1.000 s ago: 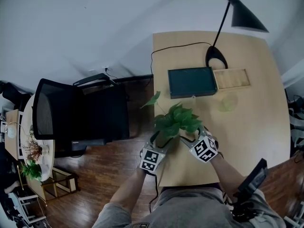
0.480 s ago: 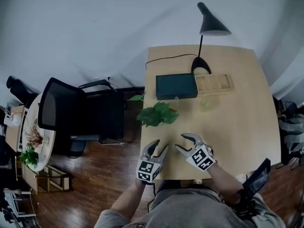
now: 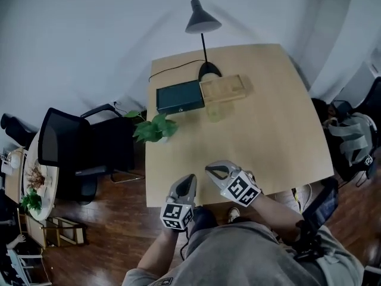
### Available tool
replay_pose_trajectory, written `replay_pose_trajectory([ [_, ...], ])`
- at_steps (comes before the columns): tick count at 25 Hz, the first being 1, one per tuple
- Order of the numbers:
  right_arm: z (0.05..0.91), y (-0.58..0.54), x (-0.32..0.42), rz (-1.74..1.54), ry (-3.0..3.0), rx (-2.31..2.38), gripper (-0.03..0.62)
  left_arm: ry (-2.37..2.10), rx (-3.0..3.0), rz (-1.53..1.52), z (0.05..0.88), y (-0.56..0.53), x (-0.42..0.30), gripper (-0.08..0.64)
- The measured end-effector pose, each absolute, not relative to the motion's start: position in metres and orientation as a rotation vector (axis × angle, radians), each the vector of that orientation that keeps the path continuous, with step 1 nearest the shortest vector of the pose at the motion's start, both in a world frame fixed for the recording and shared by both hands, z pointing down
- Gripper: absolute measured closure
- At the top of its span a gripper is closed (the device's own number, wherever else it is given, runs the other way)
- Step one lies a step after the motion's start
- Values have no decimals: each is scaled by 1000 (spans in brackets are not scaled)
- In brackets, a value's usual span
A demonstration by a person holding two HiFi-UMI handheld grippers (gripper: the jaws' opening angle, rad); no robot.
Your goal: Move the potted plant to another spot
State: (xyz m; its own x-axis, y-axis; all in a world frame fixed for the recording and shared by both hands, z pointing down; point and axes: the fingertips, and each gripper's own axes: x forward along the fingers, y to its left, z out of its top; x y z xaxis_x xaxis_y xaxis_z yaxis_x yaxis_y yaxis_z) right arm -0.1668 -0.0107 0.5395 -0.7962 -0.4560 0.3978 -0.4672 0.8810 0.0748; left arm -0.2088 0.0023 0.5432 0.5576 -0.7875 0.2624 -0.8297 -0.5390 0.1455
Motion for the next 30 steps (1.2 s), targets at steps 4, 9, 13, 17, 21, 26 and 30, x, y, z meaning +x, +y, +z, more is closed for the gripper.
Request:
replay_pose_trajectory([
  [4, 534, 5, -140, 118, -2672, 722, 586, -1345, 2537, 221, 534, 22, -185, 558],
  [9, 530, 10, -115, 290, -2702, 830, 586, -1296, 2540, 224, 528, 35, -171, 558],
  [13, 523, 26, -98, 444, -2729, 914, 586, -1216, 2546, 266, 533, 53, -162, 558],
  [17, 513, 52, -108, 525, -2763, 949, 585, -1166, 2551, 247, 527, 64, -168, 558],
  [21, 517, 73, -127, 609, -2777, 952, 585, -1155, 2545, 208, 522, 69, -179, 558],
  [26, 529, 90, -124, 666, -2737, 985, 586, -1159, 2484, 173, 528, 79, -183, 558],
  [30, 528, 92, -123, 667, -2742, 1011, 586, -1178, 2475, 159, 528, 84, -187, 558],
])
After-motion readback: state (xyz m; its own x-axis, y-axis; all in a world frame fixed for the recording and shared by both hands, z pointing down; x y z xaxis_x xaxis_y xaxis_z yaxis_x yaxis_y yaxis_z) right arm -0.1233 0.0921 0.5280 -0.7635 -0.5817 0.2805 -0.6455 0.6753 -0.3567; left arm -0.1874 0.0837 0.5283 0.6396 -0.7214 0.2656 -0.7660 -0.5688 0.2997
